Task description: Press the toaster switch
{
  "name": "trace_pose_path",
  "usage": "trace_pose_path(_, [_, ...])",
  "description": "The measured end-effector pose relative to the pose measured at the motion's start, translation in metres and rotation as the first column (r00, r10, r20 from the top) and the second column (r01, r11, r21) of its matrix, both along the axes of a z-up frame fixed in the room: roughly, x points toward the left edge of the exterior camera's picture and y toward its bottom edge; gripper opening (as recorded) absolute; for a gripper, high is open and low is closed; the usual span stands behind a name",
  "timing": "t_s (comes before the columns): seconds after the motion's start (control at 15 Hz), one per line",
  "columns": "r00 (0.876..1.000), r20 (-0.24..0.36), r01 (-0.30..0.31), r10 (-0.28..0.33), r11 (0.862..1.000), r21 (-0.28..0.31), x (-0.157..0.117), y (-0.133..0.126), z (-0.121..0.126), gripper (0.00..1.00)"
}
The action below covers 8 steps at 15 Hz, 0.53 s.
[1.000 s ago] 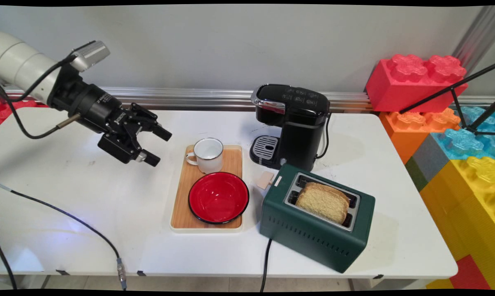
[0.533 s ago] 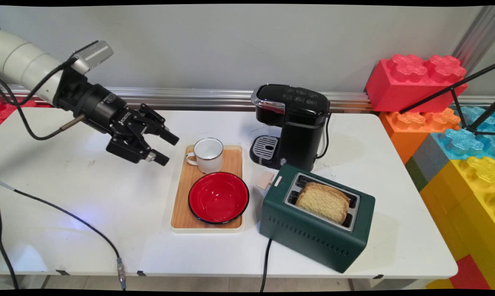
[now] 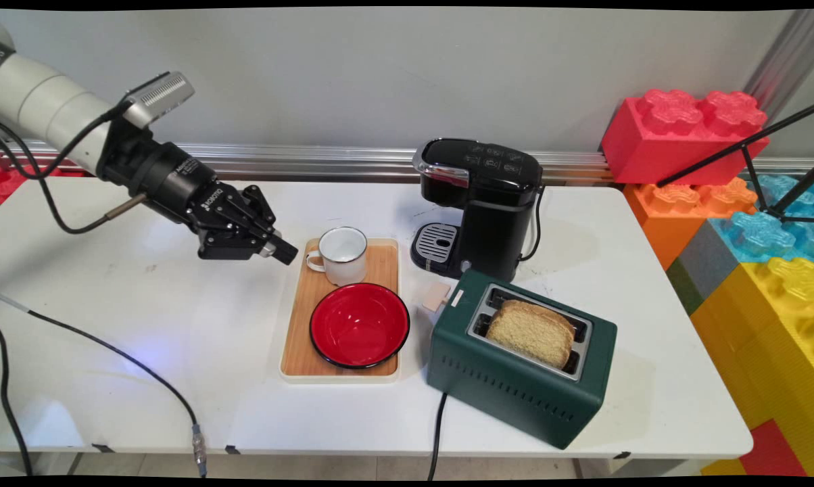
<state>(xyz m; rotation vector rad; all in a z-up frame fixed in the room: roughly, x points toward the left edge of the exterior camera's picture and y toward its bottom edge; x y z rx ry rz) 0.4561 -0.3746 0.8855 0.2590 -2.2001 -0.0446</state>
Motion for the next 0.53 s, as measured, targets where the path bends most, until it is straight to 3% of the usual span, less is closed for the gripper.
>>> trace_pose_path(0.53, [0.998, -0.055, 0.015, -0.016, 0.999, -0.032, -0.034, -0.023, -0.008, 0.00])
